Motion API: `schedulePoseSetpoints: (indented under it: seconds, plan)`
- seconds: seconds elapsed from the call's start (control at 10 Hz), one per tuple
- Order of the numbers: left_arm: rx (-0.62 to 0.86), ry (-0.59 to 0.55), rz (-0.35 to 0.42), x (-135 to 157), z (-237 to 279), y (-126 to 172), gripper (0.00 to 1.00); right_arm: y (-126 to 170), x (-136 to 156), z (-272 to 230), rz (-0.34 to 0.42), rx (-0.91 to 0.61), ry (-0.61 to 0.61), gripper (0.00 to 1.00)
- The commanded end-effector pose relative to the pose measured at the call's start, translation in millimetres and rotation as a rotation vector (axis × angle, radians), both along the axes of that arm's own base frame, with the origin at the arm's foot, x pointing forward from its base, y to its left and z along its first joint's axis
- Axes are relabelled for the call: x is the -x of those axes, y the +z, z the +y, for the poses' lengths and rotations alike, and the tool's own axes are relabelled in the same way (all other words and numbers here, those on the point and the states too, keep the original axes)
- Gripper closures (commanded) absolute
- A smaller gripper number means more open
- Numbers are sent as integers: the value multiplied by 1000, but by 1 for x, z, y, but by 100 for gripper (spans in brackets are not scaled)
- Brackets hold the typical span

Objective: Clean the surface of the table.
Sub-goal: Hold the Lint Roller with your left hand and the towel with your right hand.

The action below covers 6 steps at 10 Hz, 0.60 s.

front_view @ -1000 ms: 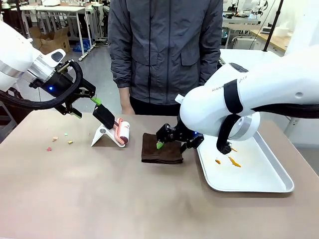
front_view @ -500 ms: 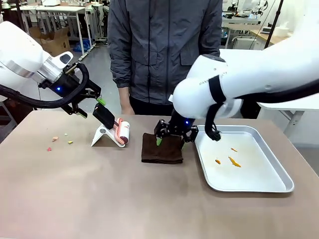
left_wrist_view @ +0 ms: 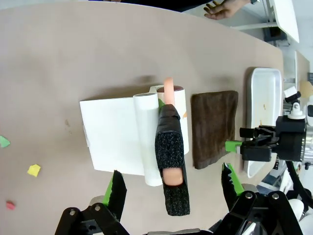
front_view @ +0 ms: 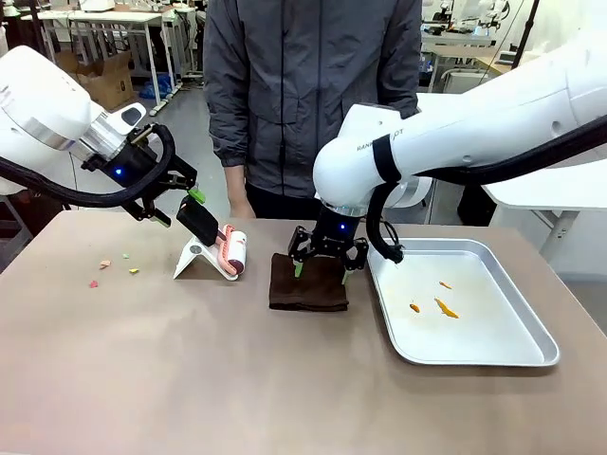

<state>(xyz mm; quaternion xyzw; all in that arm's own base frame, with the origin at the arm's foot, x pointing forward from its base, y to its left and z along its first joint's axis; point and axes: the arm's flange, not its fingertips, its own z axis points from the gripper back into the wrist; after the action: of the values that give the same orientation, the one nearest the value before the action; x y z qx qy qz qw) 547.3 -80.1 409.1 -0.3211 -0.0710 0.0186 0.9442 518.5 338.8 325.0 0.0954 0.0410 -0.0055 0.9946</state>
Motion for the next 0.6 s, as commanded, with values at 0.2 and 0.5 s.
schedulePoseSetpoints:
  seconds: [0.2, 0.5]
  plan:
    - [23, -28, 5, -7, -8, -2, 0, -12, -3, 1, -14, 106, -75, 0]
    - [20, -35, 11, -9, -9, -5, 0, -14, -4, -2, -91, 108, -94, 0]
